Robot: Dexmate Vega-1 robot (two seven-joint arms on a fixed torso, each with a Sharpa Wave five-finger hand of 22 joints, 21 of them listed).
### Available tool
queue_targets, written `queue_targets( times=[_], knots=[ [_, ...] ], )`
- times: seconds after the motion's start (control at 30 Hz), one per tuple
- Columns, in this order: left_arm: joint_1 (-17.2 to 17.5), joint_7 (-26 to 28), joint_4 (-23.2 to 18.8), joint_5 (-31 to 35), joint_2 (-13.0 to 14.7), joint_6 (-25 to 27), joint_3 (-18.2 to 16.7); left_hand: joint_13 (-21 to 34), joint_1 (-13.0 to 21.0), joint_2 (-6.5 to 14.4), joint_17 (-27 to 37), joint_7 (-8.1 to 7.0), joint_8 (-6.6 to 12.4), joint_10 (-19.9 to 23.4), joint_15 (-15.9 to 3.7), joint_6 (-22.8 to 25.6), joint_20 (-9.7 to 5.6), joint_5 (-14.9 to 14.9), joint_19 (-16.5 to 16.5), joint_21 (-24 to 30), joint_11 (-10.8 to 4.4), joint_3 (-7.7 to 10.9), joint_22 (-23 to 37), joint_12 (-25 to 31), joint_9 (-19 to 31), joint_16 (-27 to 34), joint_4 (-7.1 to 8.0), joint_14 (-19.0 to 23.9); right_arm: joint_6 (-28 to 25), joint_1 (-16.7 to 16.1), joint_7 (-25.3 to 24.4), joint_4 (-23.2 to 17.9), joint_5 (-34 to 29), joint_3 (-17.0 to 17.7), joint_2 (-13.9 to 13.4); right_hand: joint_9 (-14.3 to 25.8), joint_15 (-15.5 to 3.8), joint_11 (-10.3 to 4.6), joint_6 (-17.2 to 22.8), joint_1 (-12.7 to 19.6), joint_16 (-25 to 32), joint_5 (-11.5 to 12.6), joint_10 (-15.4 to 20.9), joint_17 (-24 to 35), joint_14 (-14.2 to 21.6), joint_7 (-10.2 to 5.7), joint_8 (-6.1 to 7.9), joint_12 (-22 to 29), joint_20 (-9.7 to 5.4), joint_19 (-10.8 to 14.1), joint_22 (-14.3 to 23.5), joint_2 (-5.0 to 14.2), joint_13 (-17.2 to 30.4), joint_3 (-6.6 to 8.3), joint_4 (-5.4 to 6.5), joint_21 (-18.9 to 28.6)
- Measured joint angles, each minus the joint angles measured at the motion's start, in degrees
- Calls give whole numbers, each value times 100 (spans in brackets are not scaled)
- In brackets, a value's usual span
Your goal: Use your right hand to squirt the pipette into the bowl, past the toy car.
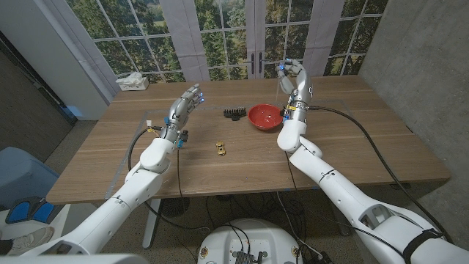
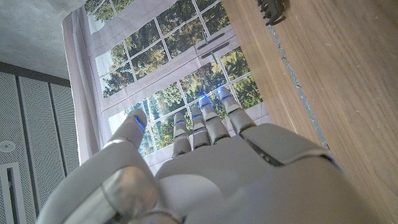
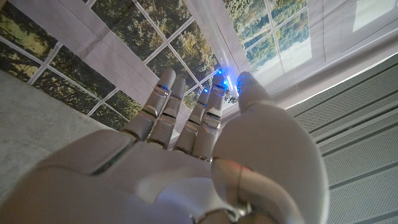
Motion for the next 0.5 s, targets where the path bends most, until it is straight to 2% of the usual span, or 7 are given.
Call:
queue_targets(
  times=[0.03, 0.07, 0.13, 0.17, 0.3, 0.33, 0.5],
  knots=[
    [9, 0, -9, 0, 3, 0, -4, 0, 0, 0, 0, 0, 0, 0, 0, 0, 0, 0, 0, 0, 0, 0, 0, 0, 0, 0, 0, 0, -70, 0, 36, 0, 36, 0, 0, -1, 0, 0, 0, 0, 0, -4, 0, 3, 0, 0, 0, -8, 0, 0, 0, 0, 3, 0, 0, 0],
    [16, 17, -19, 1, 5, -13, -6, 0, 0, 0, 0, 0, 0, 0, 0, 0, 0, 0, 0, 0, 0, 0, 0, 0, 0, 0, 0, 0, -130, -131, 63, -343, 66, 3, -161, -1, 0, 0, 0, 1, 0, -21, 0, 3, 0, 0, 0, -8, 0, 0, 0, 1, 4, 0, 0, 0],
    [36, 17, -48, 1, 11, -13, -11, 0, 0, 0, 0, 0, 0, 0, 0, 0, 0, 0, 0, 0, 0, 0, 0, 0, 0, 0, 0, 0, -304, -131, 134, -343, 137, 3, -161, -1, -12, 0, -1, 2, 0, -43, 0, 30, -12, 1, 0, -8, 1, -1, 0, 1, 4, 0, 0, 0],
    [46, 30, -61, 11, 14, -16, -14, 0, -1, -1, 0, 0, 0, 0, 0, 0, 0, 0, 0, 0, 0, 0, 0, 0, 0, -4, 0, 0, -382, -232, 166, -587, 167, 21, -274, 0, -20, 0, -21, 3, 26, -42, 0, 40, -20, 21, 0, -8, 3, -4, 0, 2, 4, 0, 0, 0],
    [81, 30, -113, 11, 25, -16, -24, 0, -31, -31, 0, 0, 0, 0, 0, 0, 0, 0, 0, 0, 0, 24, 0, 0, 0, -39, -24, 0, -655, -232, 290, -587, 270, 21, -274, 0, -40, 31, -20, 55, 41, -86, 32, 78, -40, 20, 0, -8, 22, -22, 0, 53, 3, -15, -18, 0],
    [99, 68, -138, 30, 33, -16, -27, 0, -31, -31, 0, 0, 0, 0, 0, 0, 0, 0, 0, 0, 0, 24, 0, 0, 0, -39, -24, 0, -772, -392, 347, -967, 310, 67, -457, 0, -41, 31, -20, 54, 41, -86, 32, 83, -41, 20, 0, -8, 22, -22, 0, 53, 3, -15, -18, 0],
    [152, 99, -217, 44, 50, -16, -44, 0, -31, -31, 0, 0, 0, 0, 0, 0, 0, 0, 0, 0, 0, 43, 0, 0, 0, -39, -7, 0, -1139, -478, 516, -1184, 455, 108, -557, 0, -10, 62, -52, 55, 89, -130, 1, 109, -72, 52, 0, -8, 22, -22, 0, 53, 3, -15, -18, 0]
  ],
)
